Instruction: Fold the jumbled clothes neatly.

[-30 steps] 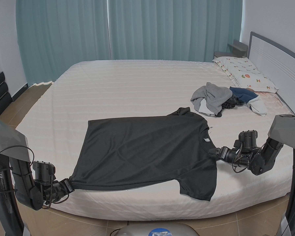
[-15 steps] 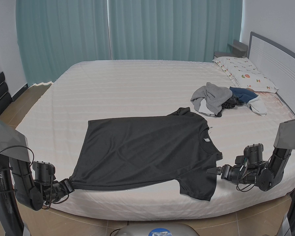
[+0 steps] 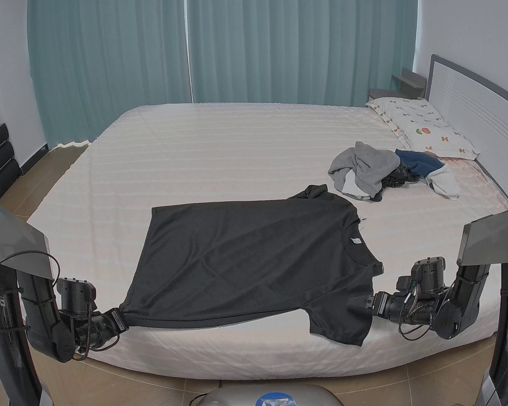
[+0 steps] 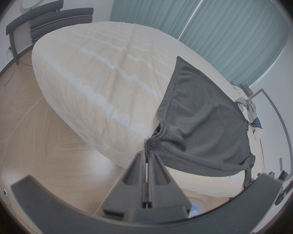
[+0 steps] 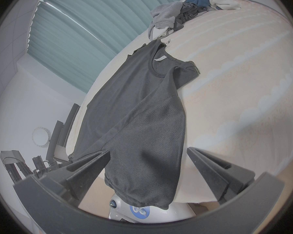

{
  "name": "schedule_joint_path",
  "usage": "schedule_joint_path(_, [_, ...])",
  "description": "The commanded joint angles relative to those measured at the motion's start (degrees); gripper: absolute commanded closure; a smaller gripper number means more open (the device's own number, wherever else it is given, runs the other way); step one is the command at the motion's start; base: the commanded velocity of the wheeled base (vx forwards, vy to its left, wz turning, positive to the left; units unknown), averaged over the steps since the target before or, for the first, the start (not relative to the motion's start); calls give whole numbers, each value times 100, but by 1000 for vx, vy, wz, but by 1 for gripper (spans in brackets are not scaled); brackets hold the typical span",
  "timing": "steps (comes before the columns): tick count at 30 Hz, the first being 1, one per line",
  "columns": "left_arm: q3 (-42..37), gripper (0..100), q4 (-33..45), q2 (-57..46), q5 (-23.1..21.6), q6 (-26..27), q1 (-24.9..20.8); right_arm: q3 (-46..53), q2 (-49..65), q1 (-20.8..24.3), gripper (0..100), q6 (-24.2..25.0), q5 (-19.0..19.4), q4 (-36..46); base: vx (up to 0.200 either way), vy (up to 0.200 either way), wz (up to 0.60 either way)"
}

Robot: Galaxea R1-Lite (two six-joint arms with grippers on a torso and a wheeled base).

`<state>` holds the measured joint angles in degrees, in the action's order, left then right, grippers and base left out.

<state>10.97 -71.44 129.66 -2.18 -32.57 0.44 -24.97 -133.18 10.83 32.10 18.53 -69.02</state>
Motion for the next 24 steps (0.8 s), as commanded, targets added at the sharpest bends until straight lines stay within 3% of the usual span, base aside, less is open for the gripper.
schedule_joint_path(1, [1, 100, -2, 16, -2, -3, 0, -8, -103, 7, 0, -2, -7, 3, 0, 0, 0])
schedule_joint_path(11, [10, 100, -2, 24, -2, -3, 0, -105, -278, 104, 0, -2, -34, -182, 0, 0, 0])
schedule_joint_path(12, [10, 100, -2, 24, -2, -3, 9, -79, -278, 104, 100, -2, -42, -199, 0, 0, 0])
schedule_joint_path(24, [1, 100, -2, 7, 7, 5, 9, 176, 56, -28, 100, -116, -192, -111, 0, 0, 0])
